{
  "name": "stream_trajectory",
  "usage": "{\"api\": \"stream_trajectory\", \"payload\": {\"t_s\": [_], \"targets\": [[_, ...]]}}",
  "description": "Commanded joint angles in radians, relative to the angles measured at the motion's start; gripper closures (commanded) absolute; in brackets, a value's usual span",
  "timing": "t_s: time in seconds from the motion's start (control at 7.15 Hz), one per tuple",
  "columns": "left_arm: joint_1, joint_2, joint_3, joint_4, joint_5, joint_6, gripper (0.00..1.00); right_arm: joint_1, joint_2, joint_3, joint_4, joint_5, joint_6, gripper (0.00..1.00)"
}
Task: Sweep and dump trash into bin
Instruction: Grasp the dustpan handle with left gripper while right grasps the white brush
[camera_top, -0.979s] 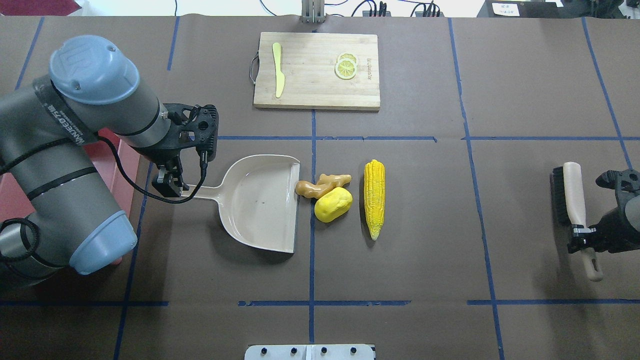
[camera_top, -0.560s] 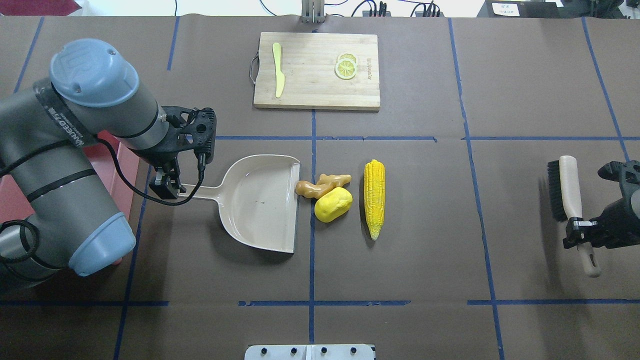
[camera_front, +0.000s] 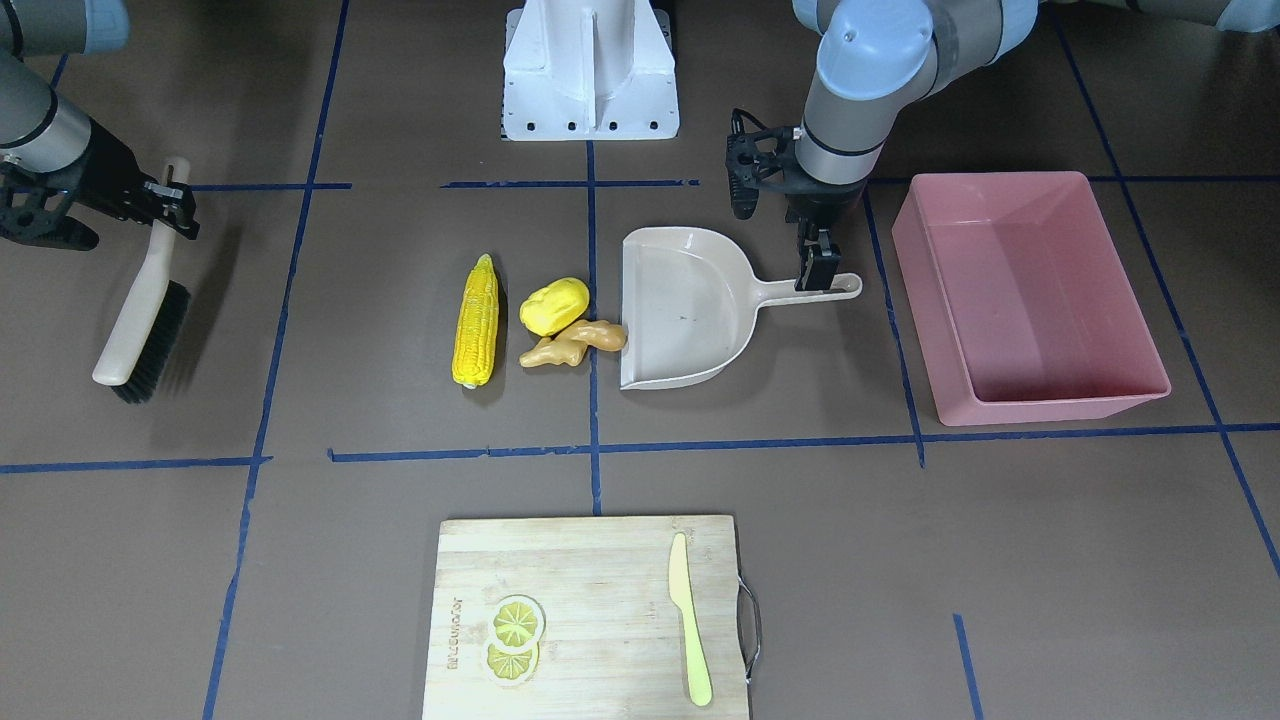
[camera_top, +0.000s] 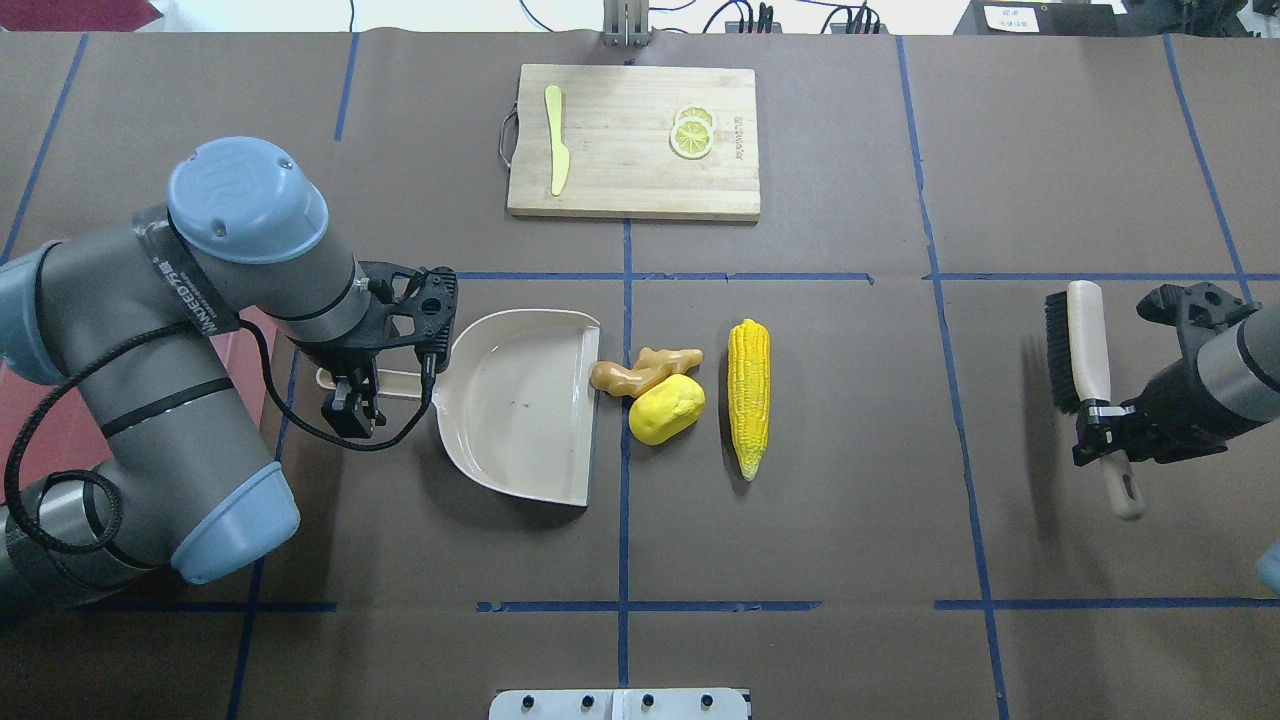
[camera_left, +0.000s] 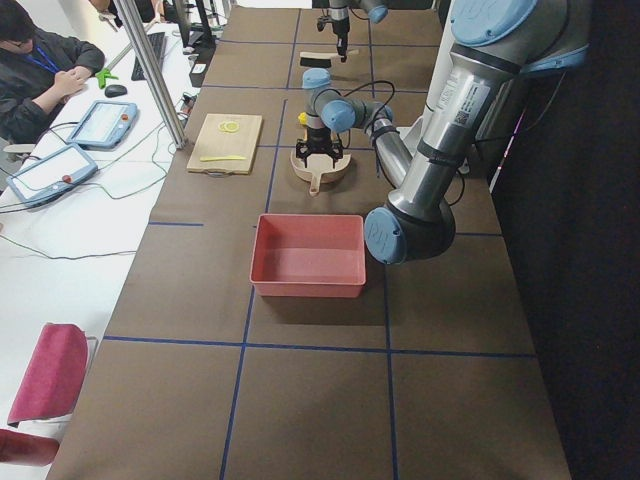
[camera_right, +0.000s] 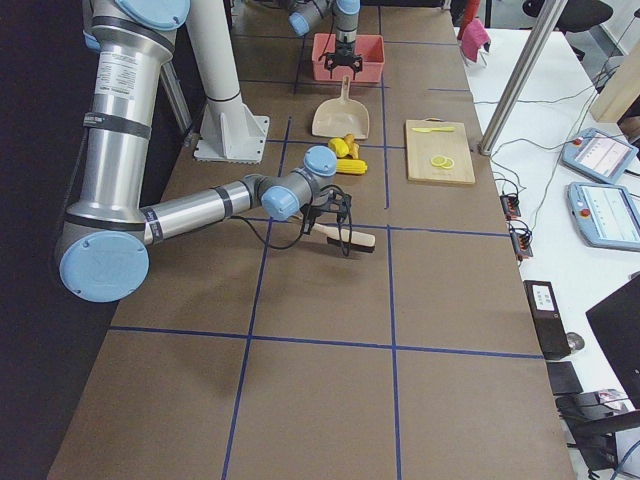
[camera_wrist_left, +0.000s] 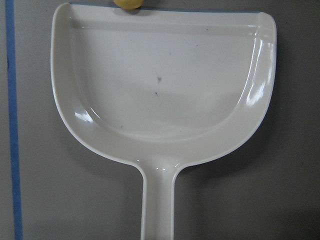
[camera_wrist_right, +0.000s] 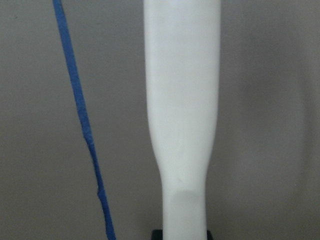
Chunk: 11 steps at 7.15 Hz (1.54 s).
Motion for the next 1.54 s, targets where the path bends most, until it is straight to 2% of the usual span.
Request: {"api": "stream_trajectory", "payload": {"t_s": [0.0,0.28,0.7,0.98,1.12,1.26,1.4], "targets": [[0.014,-0.005,0.046,-0.011,-0.003,0.000,0.01,-0.003,0.060,0.035,-0.067,-0.011,0.002,1.00],[0.015,-0.012,0.075,-0.018,-0.003,0.001,0.01,0.008,0.097,0.033,-0.067,-0.003,0.000,1.00],[0.012,-0.012,0.156,-0.130,-0.002,0.000,0.01,0.011,0.123,0.036,-0.068,0.005,0.012,1.00],[0.015,-0.008,0.164,-0.129,-0.003,-0.003,0.02,0.009,0.126,0.035,-0.072,0.003,0.014,1.00],[0.017,-0.008,0.165,-0.120,0.000,-0.005,0.16,0.009,0.168,0.038,-0.132,0.003,0.014,1.00],[0.018,-0.005,0.170,-0.118,0.001,-0.008,0.40,0.009,0.224,0.039,-0.209,0.000,0.014,1.00],[0.018,-0.005,0.175,-0.120,0.003,-0.007,0.51,0.009,0.257,0.039,-0.254,-0.003,0.014,1.00]]}}
